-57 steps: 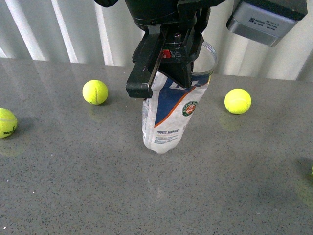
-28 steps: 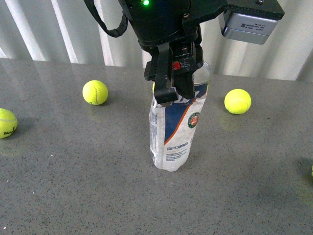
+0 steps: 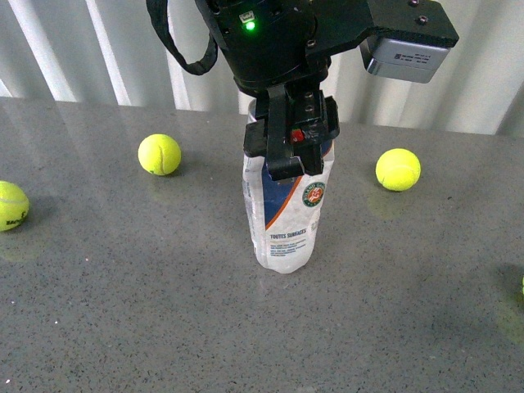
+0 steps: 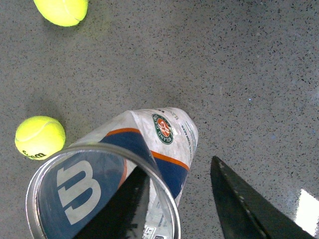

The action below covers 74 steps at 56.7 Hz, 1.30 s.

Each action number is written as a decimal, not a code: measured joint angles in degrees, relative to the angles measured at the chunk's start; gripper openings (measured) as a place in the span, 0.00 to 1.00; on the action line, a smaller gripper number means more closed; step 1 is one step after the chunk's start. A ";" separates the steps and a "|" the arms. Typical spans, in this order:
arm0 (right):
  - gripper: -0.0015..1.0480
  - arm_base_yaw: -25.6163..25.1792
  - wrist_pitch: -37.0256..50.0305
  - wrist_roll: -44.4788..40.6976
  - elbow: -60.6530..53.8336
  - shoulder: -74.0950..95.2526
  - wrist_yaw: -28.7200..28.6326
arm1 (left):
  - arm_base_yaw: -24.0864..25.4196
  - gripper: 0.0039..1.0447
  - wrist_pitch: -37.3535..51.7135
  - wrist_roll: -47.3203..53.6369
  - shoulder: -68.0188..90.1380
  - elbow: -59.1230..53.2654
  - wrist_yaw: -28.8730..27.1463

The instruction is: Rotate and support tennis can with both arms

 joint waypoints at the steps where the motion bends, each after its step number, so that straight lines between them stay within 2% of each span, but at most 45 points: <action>1: 0.93 0.00 0.00 0.00 0.00 0.00 0.02 | 0.00 0.38 0.00 -0.02 0.00 -0.02 0.02; 21: 0.93 0.00 0.00 0.02 0.00 0.00 0.02 | 0.37 0.91 -0.44 -1.07 -2.27 0.00 0.44; 24: 0.93 0.00 0.00 0.00 0.00 0.00 0.02 | 0.52 0.96 0.28 -1.25 -2.93 0.00 0.57; 30: 0.93 0.00 0.00 0.00 0.00 0.00 0.02 | 1.31 0.94 4.48 -2.78 -5.84 -0.22 2.21; 35: 0.93 0.00 0.00 0.02 0.00 0.00 0.02 | 2.97 0.94 12.98 -6.49 -11.89 -3.02 2.49; 40: 0.93 0.00 0.00 0.00 0.00 0.00 0.00 | 5.11 0.94 22.32 -15.17 -17.90 -5.77 -0.22; 50: 0.93 0.00 0.00 0.02 0.00 0.00 0.02 | 10.47 0.94 31.32 -33.66 -30.25 -13.70 -0.68; 59: 0.93 0.00 0.00 0.00 0.00 0.00 0.02 | 18.32 0.94 33.11 -47.30 -42.97 -23.50 2.08; 67: 0.93 0.00 0.00 0.00 0.00 0.00 0.02 | 29.00 0.93 33.33 -55.98 -51.30 -31.71 7.58; 70: 0.93 0.00 0.00 0.00 0.00 0.00 0.02 | 30.29 0.81 43.93 -59.19 -55.78 -40.37 -4.74; 72: 0.93 0.00 0.00 0.00 0.00 0.00 0.00 | 30.47 0.72 49.59 -60.39 -58.60 -46.27 -9.64; 74: 0.93 0.00 0.00 0.00 0.00 0.00 0.00 | 30.47 0.63 53.24 -60.94 -61.13 -51.58 -10.80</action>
